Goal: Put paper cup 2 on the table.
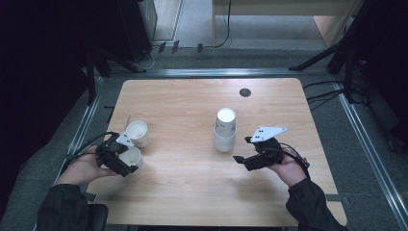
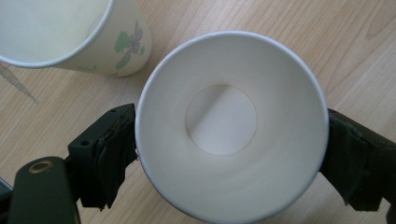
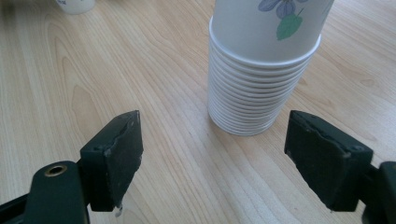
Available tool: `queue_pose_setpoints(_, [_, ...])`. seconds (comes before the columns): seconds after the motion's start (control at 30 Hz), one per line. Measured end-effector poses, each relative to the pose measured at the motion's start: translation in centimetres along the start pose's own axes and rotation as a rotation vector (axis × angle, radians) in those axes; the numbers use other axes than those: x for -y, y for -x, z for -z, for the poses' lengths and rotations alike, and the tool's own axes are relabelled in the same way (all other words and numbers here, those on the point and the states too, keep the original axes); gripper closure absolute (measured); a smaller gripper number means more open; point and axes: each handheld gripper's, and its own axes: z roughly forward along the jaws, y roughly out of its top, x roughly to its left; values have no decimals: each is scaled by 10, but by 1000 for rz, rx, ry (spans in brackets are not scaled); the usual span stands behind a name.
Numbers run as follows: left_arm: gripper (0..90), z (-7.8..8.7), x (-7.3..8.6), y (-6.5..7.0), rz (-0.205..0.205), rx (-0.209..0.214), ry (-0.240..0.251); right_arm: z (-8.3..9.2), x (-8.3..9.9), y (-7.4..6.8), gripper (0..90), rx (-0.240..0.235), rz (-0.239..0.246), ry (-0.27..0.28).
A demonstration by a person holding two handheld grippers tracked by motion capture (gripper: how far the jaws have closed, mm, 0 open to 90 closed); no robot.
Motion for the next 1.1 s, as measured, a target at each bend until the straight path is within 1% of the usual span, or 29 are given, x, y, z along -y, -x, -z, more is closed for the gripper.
queue_pose_setpoints(0.17, [124, 5, 1, -1, 9, 20, 17, 0, 0, 0, 197, 0, 1, 0])
queue_pose_setpoints(0.3, [124, 12, 1, -2, 15, 14, 38, 0, 0, 0, 197, -1, 2, -1])
queue_pose_setpoints(0.37, [124, 15, 3, -3, 21, 23, 48, 0, 0, 0, 197, -1, 3, 0])
queue_pose_setpoints(0.4, [122, 16, 4, -3, 23, 19, 54, 0, 0, 0, 197, -2, 2, 1])
queue_pose_setpoints(0.47, [120, 22, 6, -5, 35, 41, 82, 0, 0, 0, 197, -2, 4, 0])
queue_pose_setpoints(0.53, [118, 27, 7, -6, 46, 44, 106, 0, 0, 0, 197, -2, 4, -3])
queue_pose_setpoints(0.63, [119, 37, 7, -8, 60, 57, 168, 0, 1, 1, 197, -2, 3, -5])
queue_pose_setpoints(0.7, [119, 41, 6, -7, 65, 69, 185, 0, 0, 1, 197, -2, 0, -4])
queue_pose_setpoints(0.73, [119, 42, 6, -7, 64, 70, 188, -1, 0, 2, 197, -2, -1, -3])
queue_pose_setpoints(0.8, [119, 45, 4, -5, 63, 76, 208, -2, -1, 1, 197, -2, 1, -6])
queue_pose_setpoints(0.87, [119, 48, 2, -5, 73, 88, 233, -2, -1, 0, 197, -6, 9, -10])
queue_pose_setpoints(0.93, [120, 51, -1, -4, 74, 95, 260, -3, -1, -2, 196, -5, 16, -16])
queue_pose_setpoints(1.03, [123, 54, -4, -3, 72, 93, 292, -3, -1, -2, 196, -5, 18, -17])
queue_pose_setpoints(1.1, [126, 57, -7, -2, 77, 91, 321, -3, -1, -1, 196, -5, 16, -13])
